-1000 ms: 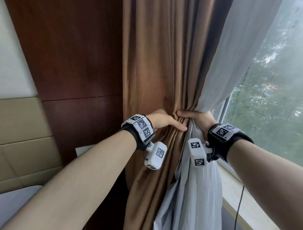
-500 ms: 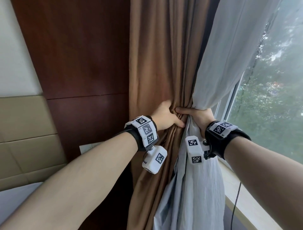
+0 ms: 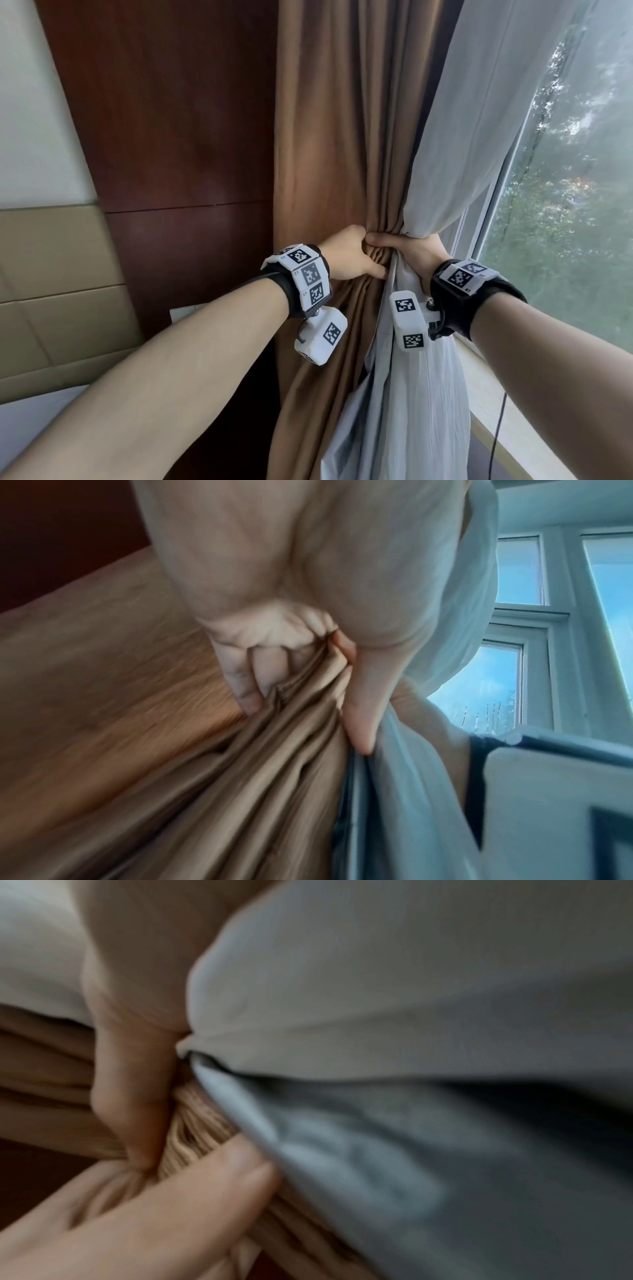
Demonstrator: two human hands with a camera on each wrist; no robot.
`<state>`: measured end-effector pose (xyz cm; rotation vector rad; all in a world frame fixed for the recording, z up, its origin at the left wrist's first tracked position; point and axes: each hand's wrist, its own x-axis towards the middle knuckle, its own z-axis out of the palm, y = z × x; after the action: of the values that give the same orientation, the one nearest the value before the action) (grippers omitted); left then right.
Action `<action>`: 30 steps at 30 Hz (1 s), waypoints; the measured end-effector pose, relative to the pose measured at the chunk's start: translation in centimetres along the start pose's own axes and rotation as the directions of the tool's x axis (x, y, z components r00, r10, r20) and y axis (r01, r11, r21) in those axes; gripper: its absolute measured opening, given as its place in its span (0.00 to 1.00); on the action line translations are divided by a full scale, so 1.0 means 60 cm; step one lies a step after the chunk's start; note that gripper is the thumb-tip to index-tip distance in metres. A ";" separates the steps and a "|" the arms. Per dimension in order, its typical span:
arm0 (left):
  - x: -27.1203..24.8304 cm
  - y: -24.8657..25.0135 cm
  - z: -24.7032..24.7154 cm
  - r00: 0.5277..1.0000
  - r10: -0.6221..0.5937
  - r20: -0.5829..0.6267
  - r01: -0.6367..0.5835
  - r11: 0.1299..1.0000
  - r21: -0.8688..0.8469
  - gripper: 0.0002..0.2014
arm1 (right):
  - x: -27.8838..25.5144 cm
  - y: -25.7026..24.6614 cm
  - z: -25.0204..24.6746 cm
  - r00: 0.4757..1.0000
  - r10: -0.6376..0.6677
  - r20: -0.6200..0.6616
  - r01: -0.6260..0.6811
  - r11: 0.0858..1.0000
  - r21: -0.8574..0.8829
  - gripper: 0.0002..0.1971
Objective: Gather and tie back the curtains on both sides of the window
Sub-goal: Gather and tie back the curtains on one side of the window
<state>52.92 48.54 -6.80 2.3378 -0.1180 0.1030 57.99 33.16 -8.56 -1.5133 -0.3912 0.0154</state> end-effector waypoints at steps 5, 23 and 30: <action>0.003 0.014 -0.024 0.999 -0.002 0.052 0.005 0.998 -0.062 0.38 | 0.003 -0.003 -0.004 0.998 -0.049 -0.039 0.049 0.999 -0.019 0.24; 0.007 -0.016 -0.026 0.978 -0.046 0.204 0.135 0.882 -0.452 0.43 | -0.012 -0.021 -0.017 0.998 -0.027 0.064 0.026 1.000 0.017 0.32; 0.008 -0.005 -0.013 0.998 0.027 -0.060 -0.043 0.957 -0.286 0.47 | -0.004 -0.020 -0.009 0.992 -0.037 -0.124 0.037 0.999 -0.002 0.26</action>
<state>53.40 49.31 -6.42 2.0406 -0.1377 0.1576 57.62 32.47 -7.44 -1.4985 -0.3195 -0.1072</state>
